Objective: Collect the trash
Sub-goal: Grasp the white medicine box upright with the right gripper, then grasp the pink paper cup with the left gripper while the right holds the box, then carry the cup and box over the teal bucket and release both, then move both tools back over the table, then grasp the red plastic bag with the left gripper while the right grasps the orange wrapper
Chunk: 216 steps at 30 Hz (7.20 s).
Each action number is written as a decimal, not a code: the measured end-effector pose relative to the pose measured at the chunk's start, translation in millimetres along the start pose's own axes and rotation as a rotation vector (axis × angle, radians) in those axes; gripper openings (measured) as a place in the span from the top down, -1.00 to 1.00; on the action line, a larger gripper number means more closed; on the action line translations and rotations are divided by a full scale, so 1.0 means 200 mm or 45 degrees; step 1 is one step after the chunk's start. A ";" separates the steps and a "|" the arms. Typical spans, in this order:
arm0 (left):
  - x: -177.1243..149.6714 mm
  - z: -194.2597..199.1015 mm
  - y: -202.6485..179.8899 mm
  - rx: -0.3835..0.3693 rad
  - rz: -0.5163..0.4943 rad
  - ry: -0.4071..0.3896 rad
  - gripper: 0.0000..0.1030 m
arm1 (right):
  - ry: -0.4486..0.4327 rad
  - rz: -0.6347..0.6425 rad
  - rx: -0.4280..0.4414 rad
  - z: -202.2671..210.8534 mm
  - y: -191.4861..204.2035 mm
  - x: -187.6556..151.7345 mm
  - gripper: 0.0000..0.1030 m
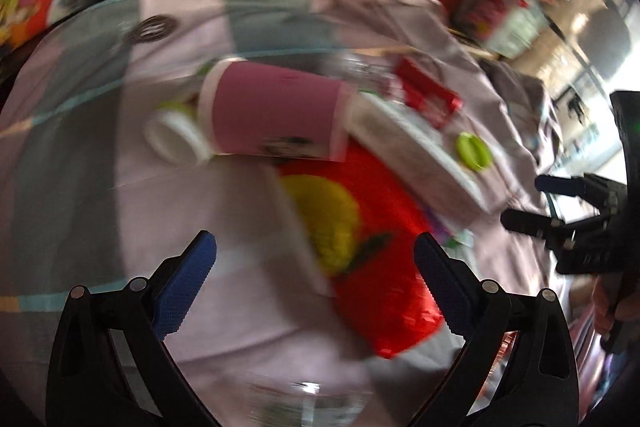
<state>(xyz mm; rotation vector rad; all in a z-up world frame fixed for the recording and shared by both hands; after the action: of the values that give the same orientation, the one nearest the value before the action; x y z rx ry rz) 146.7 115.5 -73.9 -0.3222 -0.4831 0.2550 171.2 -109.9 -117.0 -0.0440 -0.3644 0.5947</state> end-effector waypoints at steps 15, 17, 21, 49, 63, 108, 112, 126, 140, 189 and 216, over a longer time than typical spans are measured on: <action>0.25 -0.01 0.34 0.105 0.076 -0.100 -0.92 | 0.124 0.215 -0.158 -0.27 0.19 0.22 -0.36; 0.29 -0.03 0.35 0.115 0.059 -0.105 -0.92 | 0.119 0.217 -0.191 -0.29 0.19 0.24 -0.21; 0.35 -0.07 0.36 0.125 0.014 -0.115 -0.92 | 0.018 0.193 -0.181 -0.20 0.18 0.27 0.17; 0.43 -0.26 -0.26 -0.004 0.117 0.019 -0.92 | -0.212 -0.163 0.126 0.10 -0.44 0.21 0.39; 0.57 -0.56 -0.26 0.182 0.318 -0.023 -0.46 | -0.241 -0.176 0.178 -0.03 -0.60 0.30 0.39; -0.57 -0.40 -1.98 -0.223 -0.666 0.201 -0.34 | -0.346 -0.993 0.043 0.35 -1.58 -1.43 0.39; -0.68 -0.52 -2.13 -0.238 -0.722 0.275 -0.34 | -0.318 -1.068 0.044 0.30 -1.67 -1.55 0.38; -0.86 -0.88 -2.37 -0.174 -0.845 0.434 -0.48 | -0.214 -1.133 0.089 0.10 -1.77 -1.65 0.38; -0.75 -0.88 -2.23 -0.171 -0.758 0.442 -0.80 | -0.139 -1.139 0.172 -0.06 -1.74 -1.56 -0.21; -0.14 -0.10 -0.43 0.135 -0.082 0.080 -0.88 | -0.015 -0.529 0.226 0.06 -0.60 -0.57 -0.62; -0.15 -0.10 -0.22 0.139 0.044 0.020 0.41 | 0.046 -0.401 0.303 0.01 -0.28 -0.54 -0.62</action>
<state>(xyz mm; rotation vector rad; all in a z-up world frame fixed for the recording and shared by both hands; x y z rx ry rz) 137.8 60.9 -88.1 -0.2265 -0.4467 0.3111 118.6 -215.9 -141.9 0.2274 -0.2568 0.3218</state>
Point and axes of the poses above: each gripper's, at about its wrist camera, not at the fingertips, and z roughly against the way its jaws point, y to its left, x to its top, the point moved 3 cm from there along -z, roughly the way its jaws point, and after that the axes turned 15 degrees about z, right-handed, at the moved point
